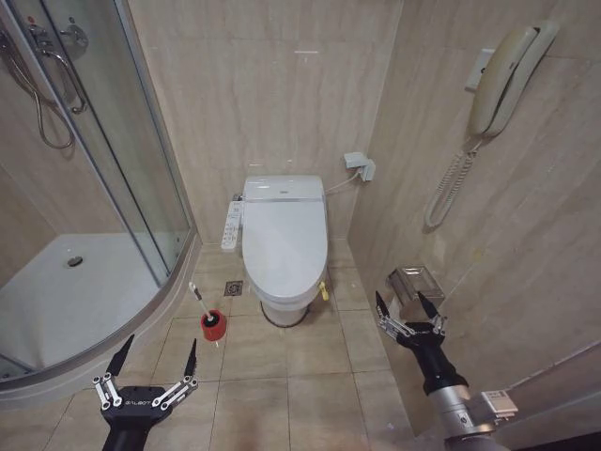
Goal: Open the toilet lid, clean the toilet bowl with a toilet brush, close the toilet lid, and flush.
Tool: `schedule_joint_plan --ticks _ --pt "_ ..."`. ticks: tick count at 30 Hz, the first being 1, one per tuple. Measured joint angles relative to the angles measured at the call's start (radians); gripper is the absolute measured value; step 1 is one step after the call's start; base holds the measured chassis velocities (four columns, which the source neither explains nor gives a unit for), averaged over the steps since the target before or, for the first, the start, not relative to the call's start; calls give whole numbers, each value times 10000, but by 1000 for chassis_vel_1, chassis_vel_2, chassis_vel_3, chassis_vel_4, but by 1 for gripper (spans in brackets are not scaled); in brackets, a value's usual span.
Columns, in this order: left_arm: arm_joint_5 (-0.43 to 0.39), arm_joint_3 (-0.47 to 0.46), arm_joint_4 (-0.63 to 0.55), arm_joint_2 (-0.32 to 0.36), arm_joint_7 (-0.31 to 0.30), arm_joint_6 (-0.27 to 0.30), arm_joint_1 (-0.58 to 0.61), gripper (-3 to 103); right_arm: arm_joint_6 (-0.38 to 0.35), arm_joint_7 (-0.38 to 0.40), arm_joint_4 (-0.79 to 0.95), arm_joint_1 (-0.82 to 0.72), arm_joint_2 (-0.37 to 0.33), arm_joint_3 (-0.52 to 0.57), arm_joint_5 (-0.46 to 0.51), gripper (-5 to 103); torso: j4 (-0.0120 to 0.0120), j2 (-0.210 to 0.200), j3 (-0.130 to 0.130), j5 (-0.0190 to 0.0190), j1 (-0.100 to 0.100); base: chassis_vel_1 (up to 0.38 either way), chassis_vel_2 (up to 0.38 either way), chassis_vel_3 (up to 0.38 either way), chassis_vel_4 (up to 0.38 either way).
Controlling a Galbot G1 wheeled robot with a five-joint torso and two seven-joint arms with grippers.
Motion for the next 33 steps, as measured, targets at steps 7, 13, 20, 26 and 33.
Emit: schedule_joint_plan --ticks 7,13,20,26,33 --pt "0 0 1 0 0 0 0 100 -64 37 -135 181 -19 18 1 100 0 0 0 0 0 0 0 0 0" --pt "0 0 1 0 0 0 0 100 -5 41 -480 343 2 -4 -46 100 0 0 0 0 0 0 0 0 0" --pt "0 0 0 0 0 0 -1 100 23 80 -745 611 48 27 -43 100 0 0 0 0 0 0 0 0 0" --pt "0 0 0 0 0 0 0 100 12 77 -715 630 22 39 -43 100 0 0 0 0 0 0 0 0 0" --pt "0 1 0 0 0 0 0 100 -173 47 -612 804 -144 -58 -30 100 0 0 0 0 0 0 0 0 0"
